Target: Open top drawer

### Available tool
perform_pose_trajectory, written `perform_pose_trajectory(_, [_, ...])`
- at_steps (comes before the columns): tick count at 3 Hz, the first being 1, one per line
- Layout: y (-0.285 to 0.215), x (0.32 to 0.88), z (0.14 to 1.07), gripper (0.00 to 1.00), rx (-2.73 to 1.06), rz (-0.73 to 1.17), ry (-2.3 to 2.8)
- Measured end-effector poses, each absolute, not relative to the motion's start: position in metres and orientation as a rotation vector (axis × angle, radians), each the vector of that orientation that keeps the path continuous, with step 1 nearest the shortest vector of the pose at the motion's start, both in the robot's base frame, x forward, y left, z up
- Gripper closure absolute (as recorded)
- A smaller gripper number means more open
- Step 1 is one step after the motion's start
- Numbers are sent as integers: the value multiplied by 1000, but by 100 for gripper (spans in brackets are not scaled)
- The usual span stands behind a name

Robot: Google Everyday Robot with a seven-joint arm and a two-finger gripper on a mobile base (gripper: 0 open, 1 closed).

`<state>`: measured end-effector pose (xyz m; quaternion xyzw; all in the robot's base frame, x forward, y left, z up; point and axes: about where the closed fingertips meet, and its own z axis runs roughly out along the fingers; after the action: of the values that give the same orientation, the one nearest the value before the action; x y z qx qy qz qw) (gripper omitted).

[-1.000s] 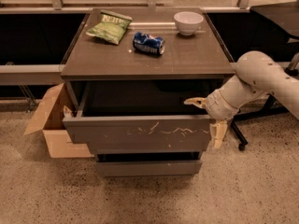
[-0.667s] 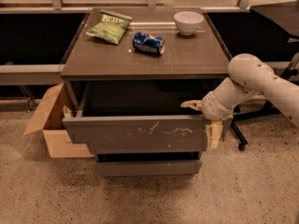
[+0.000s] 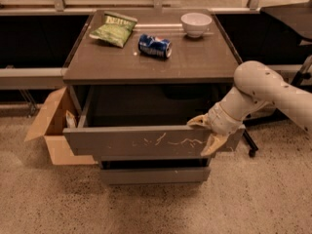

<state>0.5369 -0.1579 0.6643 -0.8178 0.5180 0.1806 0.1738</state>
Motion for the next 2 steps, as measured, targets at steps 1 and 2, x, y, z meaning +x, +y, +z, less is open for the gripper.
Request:
perform_pose_trajectory(1, [-158, 537, 668, 74, -2319, 512, 1469])
perform_pose_trajectory(2, [-156, 537, 673, 69, -2319, 512, 1469])
